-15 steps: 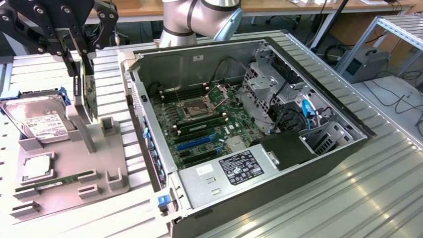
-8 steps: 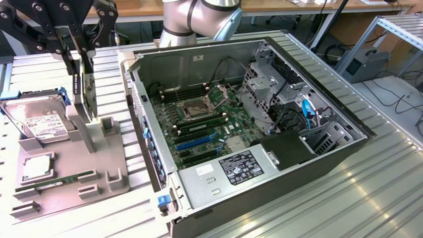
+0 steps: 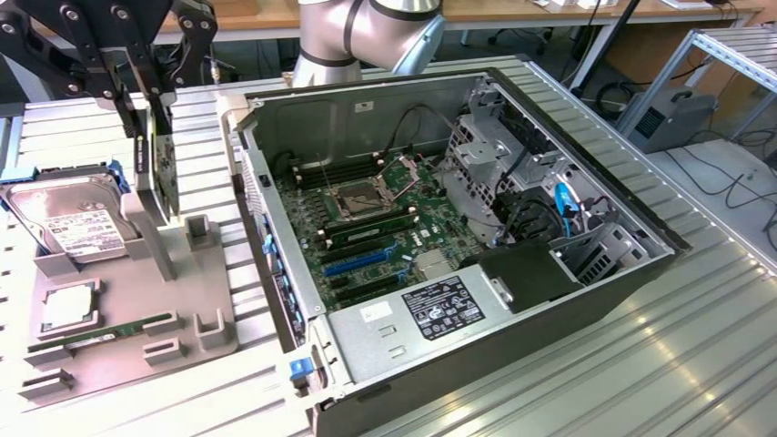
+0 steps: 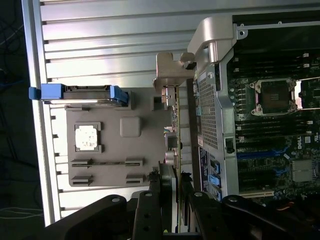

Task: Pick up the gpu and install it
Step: 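Pick up the gpu and move the gpu toward the slot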

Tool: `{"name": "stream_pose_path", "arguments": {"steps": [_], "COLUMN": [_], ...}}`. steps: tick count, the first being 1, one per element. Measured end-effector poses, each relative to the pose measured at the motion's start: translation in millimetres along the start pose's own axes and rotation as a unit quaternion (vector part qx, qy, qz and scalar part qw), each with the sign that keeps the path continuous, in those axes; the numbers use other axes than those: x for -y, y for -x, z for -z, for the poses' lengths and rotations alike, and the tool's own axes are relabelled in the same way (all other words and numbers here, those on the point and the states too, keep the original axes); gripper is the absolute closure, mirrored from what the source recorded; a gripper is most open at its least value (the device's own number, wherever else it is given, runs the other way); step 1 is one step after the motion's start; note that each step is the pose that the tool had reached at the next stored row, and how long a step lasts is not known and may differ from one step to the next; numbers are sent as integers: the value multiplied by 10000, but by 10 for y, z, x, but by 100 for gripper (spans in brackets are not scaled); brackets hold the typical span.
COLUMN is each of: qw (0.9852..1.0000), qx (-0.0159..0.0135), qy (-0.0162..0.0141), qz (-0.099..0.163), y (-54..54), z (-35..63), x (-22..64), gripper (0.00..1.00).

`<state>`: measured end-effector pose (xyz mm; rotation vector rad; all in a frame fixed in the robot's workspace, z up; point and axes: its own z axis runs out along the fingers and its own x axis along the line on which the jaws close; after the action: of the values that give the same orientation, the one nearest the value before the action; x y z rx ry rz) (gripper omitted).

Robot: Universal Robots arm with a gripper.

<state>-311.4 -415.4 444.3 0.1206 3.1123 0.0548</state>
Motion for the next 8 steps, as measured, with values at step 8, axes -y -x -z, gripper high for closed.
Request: {"name": "stream_pose_path", "arguments": {"steps": [8], "qw": [10000], "qx": [-1], "qy": [-1], "qz": [1], "y": [26], "z": [0], "x": [-2], "gripper": [73]}}
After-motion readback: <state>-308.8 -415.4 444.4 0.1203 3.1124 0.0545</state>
